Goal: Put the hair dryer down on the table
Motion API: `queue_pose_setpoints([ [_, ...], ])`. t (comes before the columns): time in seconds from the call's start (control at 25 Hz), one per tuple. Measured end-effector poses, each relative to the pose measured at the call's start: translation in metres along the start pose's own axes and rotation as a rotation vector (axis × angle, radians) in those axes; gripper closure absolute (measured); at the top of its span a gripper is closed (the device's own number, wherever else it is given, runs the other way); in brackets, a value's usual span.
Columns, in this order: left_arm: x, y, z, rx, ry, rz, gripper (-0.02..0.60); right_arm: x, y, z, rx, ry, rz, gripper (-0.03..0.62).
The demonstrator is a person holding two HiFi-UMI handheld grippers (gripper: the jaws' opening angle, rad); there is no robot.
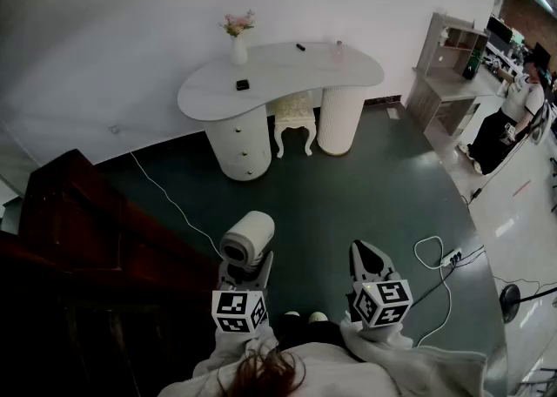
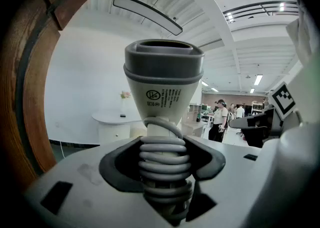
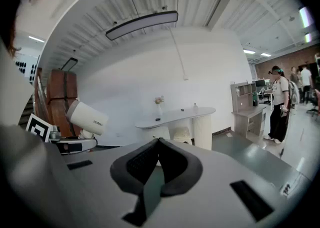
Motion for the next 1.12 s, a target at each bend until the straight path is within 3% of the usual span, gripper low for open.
queue_pose_setpoints([
  [0.6,-0.008,0.002,0.009,0.007,-0.046,0.09,0.341,-0.011,0.006,0.022,0.031,-0.032,0.078,0.545],
  [1.12,-0.028,-0.017,0.009,-0.003,-0.008,0.082,0.341,-0.005,-0.022,0.022,-0.001,-0.038,0.09,0.545],
])
Point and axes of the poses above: the fingertips, and each gripper's own axes: y backward along the fingers, x to its right, z out of its underside, the point moved 4 cm from there along y, backward along the fingers, and after that the axes turned 7 degrees about -x, right-handed, at the moved point
